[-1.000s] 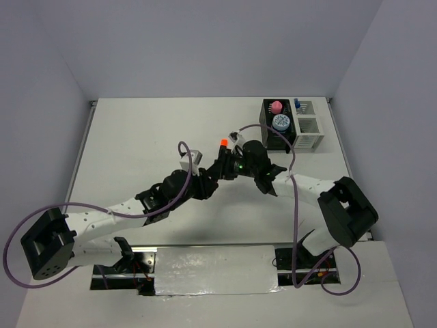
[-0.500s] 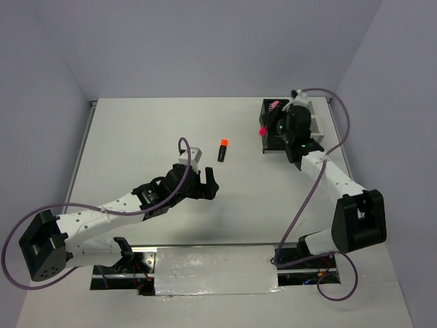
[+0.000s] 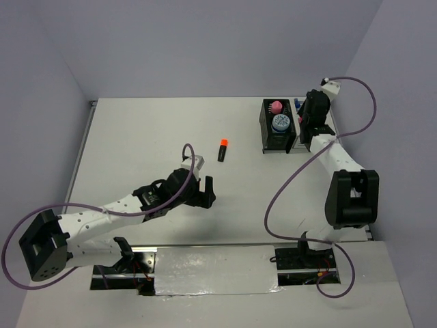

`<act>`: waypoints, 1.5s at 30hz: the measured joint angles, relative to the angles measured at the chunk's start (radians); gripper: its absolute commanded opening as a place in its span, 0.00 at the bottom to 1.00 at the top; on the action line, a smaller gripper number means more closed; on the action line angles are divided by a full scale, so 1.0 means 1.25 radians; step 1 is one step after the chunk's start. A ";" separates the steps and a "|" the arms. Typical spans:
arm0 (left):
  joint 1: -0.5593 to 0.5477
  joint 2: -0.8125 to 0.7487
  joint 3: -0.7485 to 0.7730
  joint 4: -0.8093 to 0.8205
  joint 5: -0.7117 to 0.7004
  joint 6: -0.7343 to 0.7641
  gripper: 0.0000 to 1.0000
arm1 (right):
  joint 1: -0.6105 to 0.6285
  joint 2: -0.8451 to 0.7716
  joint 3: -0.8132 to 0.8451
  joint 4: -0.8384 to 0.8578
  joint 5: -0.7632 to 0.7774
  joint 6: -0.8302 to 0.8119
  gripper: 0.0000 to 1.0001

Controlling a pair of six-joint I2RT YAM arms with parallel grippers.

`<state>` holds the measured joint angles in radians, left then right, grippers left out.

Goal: Sort the stationery into containers
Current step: Place the pen in the storage box, then pick up the pen from the center of the board.

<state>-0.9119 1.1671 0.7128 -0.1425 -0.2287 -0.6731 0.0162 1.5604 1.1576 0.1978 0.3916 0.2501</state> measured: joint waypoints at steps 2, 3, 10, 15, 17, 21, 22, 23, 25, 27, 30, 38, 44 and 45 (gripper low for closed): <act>0.000 0.002 0.000 -0.002 -0.001 0.011 0.99 | -0.010 0.031 0.000 -0.001 0.007 -0.005 0.07; 0.000 0.003 0.000 -0.002 -0.001 0.014 0.99 | -0.014 0.042 0.000 0.001 0.007 -0.007 0.08; 0.000 0.023 0.000 -0.001 -0.001 0.033 0.99 | -0.043 0.086 0.000 0.023 0.007 -0.015 0.16; 0.000 0.041 0.000 0.004 -0.001 0.033 0.99 | -0.066 0.106 0.000 0.030 -0.003 -0.023 0.70; 0.001 0.053 0.001 0.004 -0.002 0.032 0.99 | -0.071 0.108 0.000 0.028 -0.006 -0.028 0.74; 0.014 0.092 0.023 -0.002 0.000 0.032 0.99 | -0.076 0.107 0.000 0.038 -0.012 -0.027 0.78; 0.024 0.104 0.034 -0.001 0.003 0.033 0.99 | -0.076 0.107 0.000 0.038 -0.018 -0.024 0.79; 0.035 0.118 0.047 0.002 0.006 0.035 0.99 | -0.076 0.104 0.000 0.036 -0.024 -0.018 0.79; 0.057 0.154 0.081 0.012 0.015 0.048 0.99 | -0.074 0.091 -0.005 0.029 -0.034 0.002 0.79; 0.078 0.206 0.133 0.020 0.024 0.068 0.99 | -0.072 0.054 -0.016 0.002 -0.041 0.037 0.79; 0.110 0.323 0.252 0.025 0.044 0.098 0.99 | -0.063 -0.052 -0.049 -0.066 -0.066 0.102 0.79; 0.178 0.729 0.671 -0.053 0.017 0.159 0.94 | 0.105 -0.374 -0.154 -0.171 -0.183 0.172 0.79; 0.199 0.853 0.788 -0.126 -0.038 0.185 0.82 | 0.181 -0.419 -0.180 -0.250 -0.240 0.164 0.79; 0.202 0.858 0.798 -0.133 -0.038 0.183 0.77 | 0.186 -0.421 -0.180 -0.264 -0.245 0.163 0.79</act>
<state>-0.6598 2.2391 1.7103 -0.3084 -0.2764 -0.4438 0.2485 1.0348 0.9329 -0.1326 0.0853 0.4538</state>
